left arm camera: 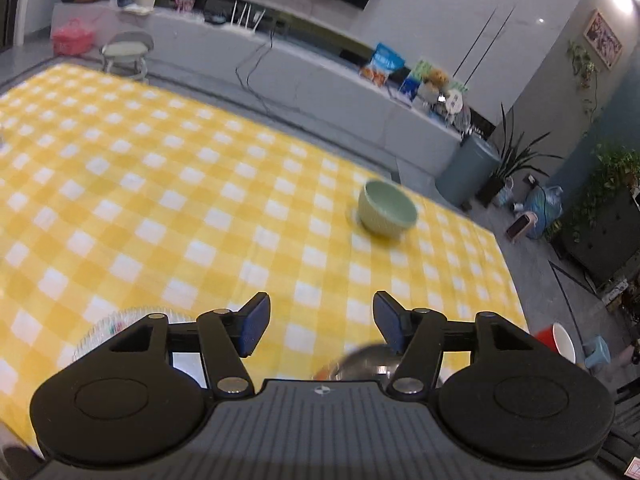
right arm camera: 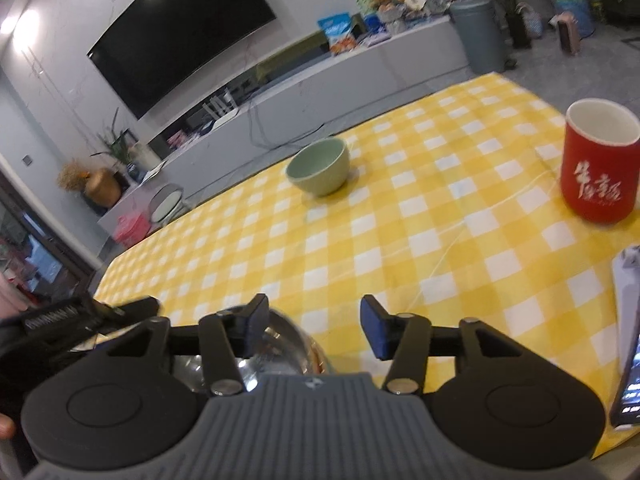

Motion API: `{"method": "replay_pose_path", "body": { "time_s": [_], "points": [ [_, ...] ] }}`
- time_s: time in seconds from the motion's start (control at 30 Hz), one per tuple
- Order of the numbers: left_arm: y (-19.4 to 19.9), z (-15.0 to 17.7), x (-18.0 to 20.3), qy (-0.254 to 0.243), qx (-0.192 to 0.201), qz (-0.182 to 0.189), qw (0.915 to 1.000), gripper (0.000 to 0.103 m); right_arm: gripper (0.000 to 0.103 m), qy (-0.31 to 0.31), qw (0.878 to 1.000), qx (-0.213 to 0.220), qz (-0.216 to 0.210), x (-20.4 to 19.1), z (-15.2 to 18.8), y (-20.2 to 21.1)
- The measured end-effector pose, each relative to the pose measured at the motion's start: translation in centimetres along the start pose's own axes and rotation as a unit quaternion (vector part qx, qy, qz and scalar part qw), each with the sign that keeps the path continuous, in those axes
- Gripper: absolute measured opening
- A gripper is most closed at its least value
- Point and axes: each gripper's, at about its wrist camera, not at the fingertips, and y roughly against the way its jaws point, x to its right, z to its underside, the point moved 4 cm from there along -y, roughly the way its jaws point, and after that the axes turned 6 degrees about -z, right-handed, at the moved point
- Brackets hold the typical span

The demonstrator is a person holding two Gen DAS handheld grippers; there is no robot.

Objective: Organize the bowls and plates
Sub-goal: 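Move both grippers to the pale green bowl and grasp its rim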

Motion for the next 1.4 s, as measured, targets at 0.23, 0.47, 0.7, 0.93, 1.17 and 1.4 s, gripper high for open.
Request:
{"method": "replay_pose_path", "body": {
  "time_s": [0.23,0.47,0.7,0.93,1.17,1.4],
  "points": [
    [-1.5,-2.9,2.2,-0.075,-0.034,0.055,0.9951,0.088,0.083,-0.048,0.997,0.059,0.027,1.2,-2.9,-0.5],
    [-3.6,-4.6,4.3,-0.121,-0.016,0.033,0.9919,0.094,0.092,-0.036,0.997,0.053,0.041,1.1,-5.2,-4.3],
    [-6.2,-5.2,6.7,-0.163,0.007,0.058,0.9849,0.094,0.095,0.01,0.998,0.044,0.038,0.9,-7.5,-7.6],
    [-11.4,-6.9,7.2,-0.151,-0.021,0.044,0.9874,0.093,0.092,-0.018,0.998,0.033,0.047,2.7,-9.7,-11.1],
    [-16.2,-8.8,8.0,-0.152,-0.035,0.043,0.9869,0.081,0.078,0.007,0.999,0.016,0.05,2.9,-11.6,-15.2],
    [-20.9,-9.6,8.7,-0.132,-0.057,0.037,0.9889,0.066,0.058,-0.034,0.999,0.011,0.036,4.3,-13.0,-18.3]
  ]
}}
